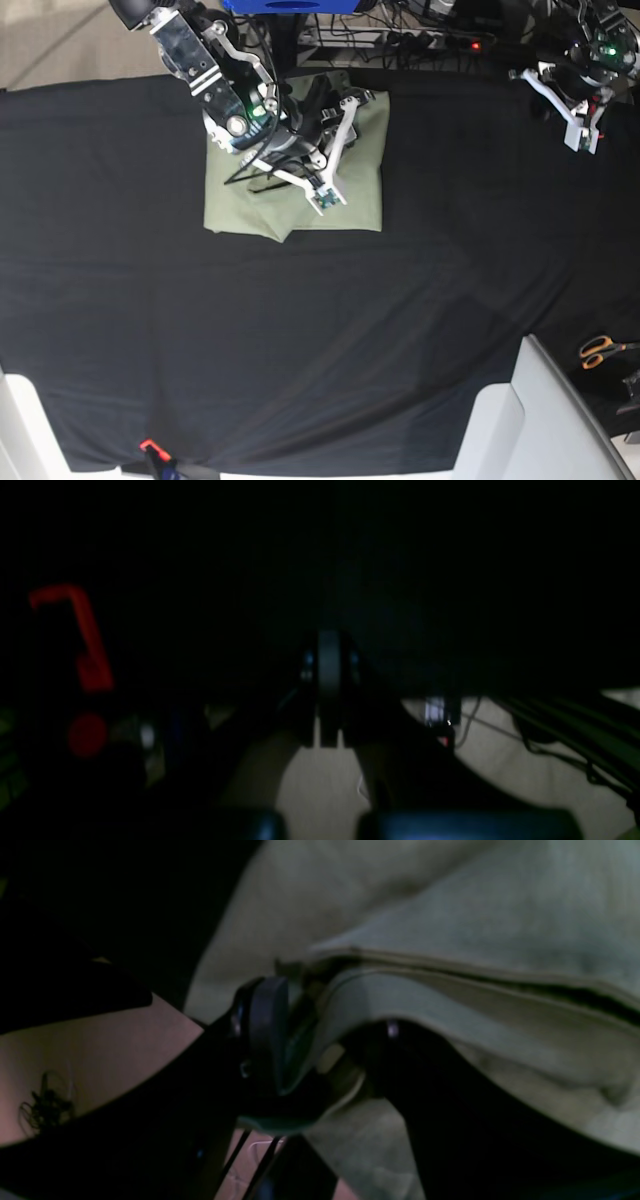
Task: Fold the T-shirt properly
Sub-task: 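Fold the grasped end with the right gripper over onto the folded shirt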
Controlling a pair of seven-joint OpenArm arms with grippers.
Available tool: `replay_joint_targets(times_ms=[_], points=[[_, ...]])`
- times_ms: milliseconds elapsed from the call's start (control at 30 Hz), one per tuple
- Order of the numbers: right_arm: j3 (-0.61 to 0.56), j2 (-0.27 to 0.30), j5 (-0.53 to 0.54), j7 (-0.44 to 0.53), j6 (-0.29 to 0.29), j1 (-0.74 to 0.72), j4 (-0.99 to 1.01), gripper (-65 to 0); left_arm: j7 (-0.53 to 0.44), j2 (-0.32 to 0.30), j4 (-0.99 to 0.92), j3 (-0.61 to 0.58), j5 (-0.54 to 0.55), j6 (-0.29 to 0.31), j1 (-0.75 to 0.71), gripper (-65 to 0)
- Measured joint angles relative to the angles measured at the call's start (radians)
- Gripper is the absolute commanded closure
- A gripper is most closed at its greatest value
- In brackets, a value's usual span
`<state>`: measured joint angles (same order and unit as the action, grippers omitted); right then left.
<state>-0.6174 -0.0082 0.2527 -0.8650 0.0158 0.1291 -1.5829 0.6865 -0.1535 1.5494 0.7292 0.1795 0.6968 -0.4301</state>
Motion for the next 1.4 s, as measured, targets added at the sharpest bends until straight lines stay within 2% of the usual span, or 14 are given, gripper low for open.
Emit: replay_joint_targets(times_ms=[100,200,333,533,633,733,800,867,900,933,967,1067,1167,1400], points=[[-0.041,0.003,-0.009,-0.019,0.065,-0.04,0.04,-23.0,0.01,0.001,0.002,0.001,-0.018,0.0,0.002,0.0],[-0.109,-0.004,0.002,-0.021,0.084,-0.074,0.076,-23.0,0.007,0.0,-0.002,0.003,-0.014,0.0,0.02,0.0],[-0.174,-0.013,-0.006,-0.026,0.082,-0.113,0.125,-23.0,0.004,0.001,-0.002,0.003,-0.015,0.0,0.016,0.0],[-0.369,-0.028,0.0,-0.026,0.084,-0.192,0.128,-23.0,0.006,0.0,-0.002,0.002,-0.015,0.0,0.02,0.0],[-0.437,-0.022,0.003,-0.076,0.084,-0.219,0.073,-23.0,0.006,0.001,-0.002,0.002,-0.015,0.0,0.019,0.0],[-0.435,0.009,-0.003,-0.121,0.08,-0.23,-0.048,-23.0,0.006,0.001,-0.002,0.002,-0.014,0.0,0.02,0.0],[-0.398,0.053,0.008,-0.154,0.053,-0.227,-0.169,-22.7,0.006,0.001,-0.002,0.003,-0.014,0.0,0.019,0.0],[-0.291,0.09,0.012,-0.202,-0.031,-0.2,-0.289,-18.6,0.006,0.0,-0.002,0.003,-0.015,0.0,0.019,0.0],[-0.217,0.109,0.005,-0.227,-0.065,-0.177,-0.341,-13.1,0.006,0.0,-0.002,0.003,-0.014,0.0,0.017,0.0],[-0.136,0.123,-0.008,-0.245,-0.073,-0.143,-0.378,-5.3,0.006,-0.001,-0.002,0.003,-0.014,0.0,0.016,0.0],[-0.055,0.128,-0.015,-0.254,-0.068,-0.107,-0.396,0.0,0.006,-0.002,-0.002,0.004,-0.015,0.0,0.017,0.0],[0.116,0.129,-0.016,-0.262,0.013,0.021,-0.394,-1.7,0.006,0.0,-0.002,0.003,-0.014,0.0,0.017,0.0],[0.178,0.126,0.003,-0.212,0.124,0.092,-0.38,-0.2,0.006,-0.002,-0.002,0.005,-0.015,0.0,0.017,0.0],[0.189,0.116,0.002,-0.132,0.13,0.088,-0.2,-0.2,0.006,-0.002,-0.002,0.002,-0.015,0.0,0.017,0.0]])
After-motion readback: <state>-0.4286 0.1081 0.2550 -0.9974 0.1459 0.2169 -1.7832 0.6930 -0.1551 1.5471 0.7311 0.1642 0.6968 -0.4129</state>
